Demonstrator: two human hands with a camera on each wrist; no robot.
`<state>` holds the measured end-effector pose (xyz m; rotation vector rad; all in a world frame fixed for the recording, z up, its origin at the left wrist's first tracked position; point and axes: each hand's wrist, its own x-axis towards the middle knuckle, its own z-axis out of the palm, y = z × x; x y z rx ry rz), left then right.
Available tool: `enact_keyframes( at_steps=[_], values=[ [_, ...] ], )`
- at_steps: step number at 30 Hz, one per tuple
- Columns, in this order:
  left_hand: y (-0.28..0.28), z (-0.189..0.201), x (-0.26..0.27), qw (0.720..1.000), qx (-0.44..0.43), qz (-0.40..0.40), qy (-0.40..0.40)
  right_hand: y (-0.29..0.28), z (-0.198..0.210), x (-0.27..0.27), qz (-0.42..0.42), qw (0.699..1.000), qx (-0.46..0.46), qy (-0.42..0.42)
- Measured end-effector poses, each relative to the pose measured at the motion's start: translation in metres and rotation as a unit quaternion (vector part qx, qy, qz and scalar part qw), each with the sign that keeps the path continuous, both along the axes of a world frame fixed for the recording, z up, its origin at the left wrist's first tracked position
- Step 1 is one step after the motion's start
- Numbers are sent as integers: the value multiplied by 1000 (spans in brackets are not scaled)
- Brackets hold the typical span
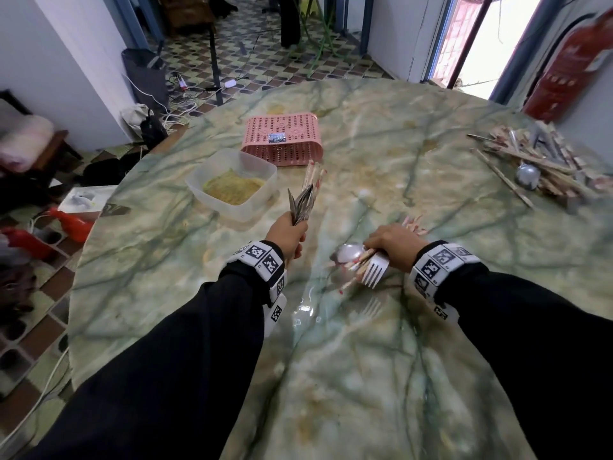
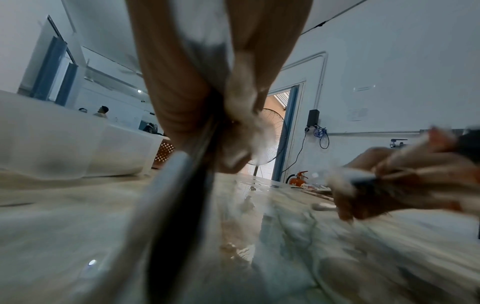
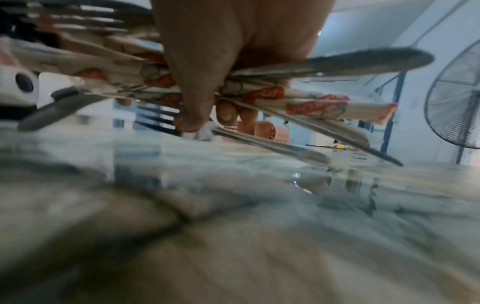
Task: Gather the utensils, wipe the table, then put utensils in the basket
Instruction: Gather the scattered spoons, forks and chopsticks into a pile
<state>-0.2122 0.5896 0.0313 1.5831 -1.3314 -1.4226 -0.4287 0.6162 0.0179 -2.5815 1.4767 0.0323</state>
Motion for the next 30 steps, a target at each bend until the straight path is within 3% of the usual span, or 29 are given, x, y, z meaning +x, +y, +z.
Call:
enact_keyframes(
  at_steps=[3,6,9,15,19,25,30],
  values=[
    [8,8,-2,999,-25,-24,-14,8,2,-10,-51,987,-48,-148],
    [21,20,-8,996,-52,-65,-34,19,16,-18,-133,963,-12,-235],
    [35,32,-18,993,-75,-84,-32,36,36,-24,-209,914,64,-342],
    [65,47,-48,990,-84,-111,6,87,62,-42,-290,838,32,-461],
    [84,49,-74,991,-60,-117,34,108,68,-73,-314,845,66,-428],
    [119,37,-121,991,-31,-122,36,148,51,-131,-345,881,141,-291],
    [151,39,-179,990,-49,-132,4,184,37,-177,-357,879,207,-239]
  ],
)
